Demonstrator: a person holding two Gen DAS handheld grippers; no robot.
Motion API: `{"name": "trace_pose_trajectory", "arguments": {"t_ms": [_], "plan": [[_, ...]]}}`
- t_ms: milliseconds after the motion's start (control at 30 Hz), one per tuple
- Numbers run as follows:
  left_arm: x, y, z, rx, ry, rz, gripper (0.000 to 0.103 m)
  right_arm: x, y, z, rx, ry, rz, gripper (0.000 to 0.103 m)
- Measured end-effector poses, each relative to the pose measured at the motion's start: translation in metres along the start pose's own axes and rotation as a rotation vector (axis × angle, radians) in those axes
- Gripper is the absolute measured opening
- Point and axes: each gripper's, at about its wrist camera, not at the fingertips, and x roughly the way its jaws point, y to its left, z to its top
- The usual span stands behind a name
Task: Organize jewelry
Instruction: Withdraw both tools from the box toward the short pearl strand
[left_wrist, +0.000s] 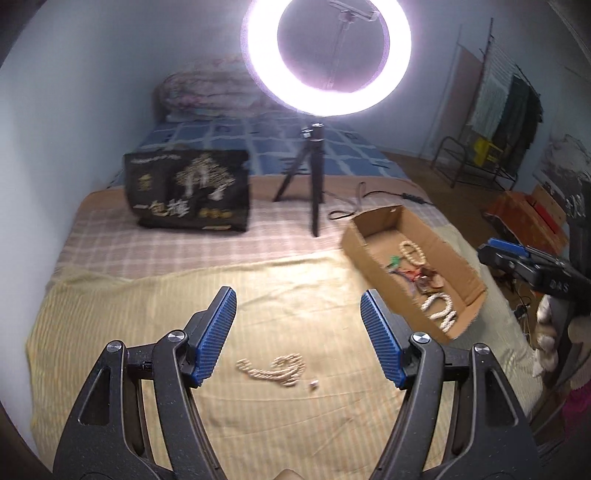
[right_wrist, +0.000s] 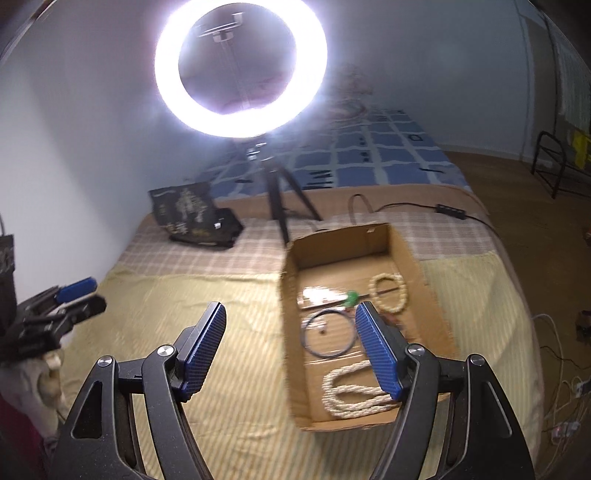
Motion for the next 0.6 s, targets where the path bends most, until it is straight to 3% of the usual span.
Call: {"name": "trace_pose_trajectory", "arguments": {"t_ms": [267,333,600], "plan": [[0.009,0.035,-0.023,-0.012,0.082,0.017,0.071,0.028,0.049,-0.028,-0.117,0.071,0.09,0.072],[0.015,0.04,-0.03,-0.013,0.113,0.016,0.061,0.035,0.059,-0.036,-0.148,0.097,0.116,0.072],[0.032,0.05,-0.049,-0.034,0.193,-0.004,0.061,0.076,0.098,-0.071,-0.301,0.238,0.199,0.072]]}}
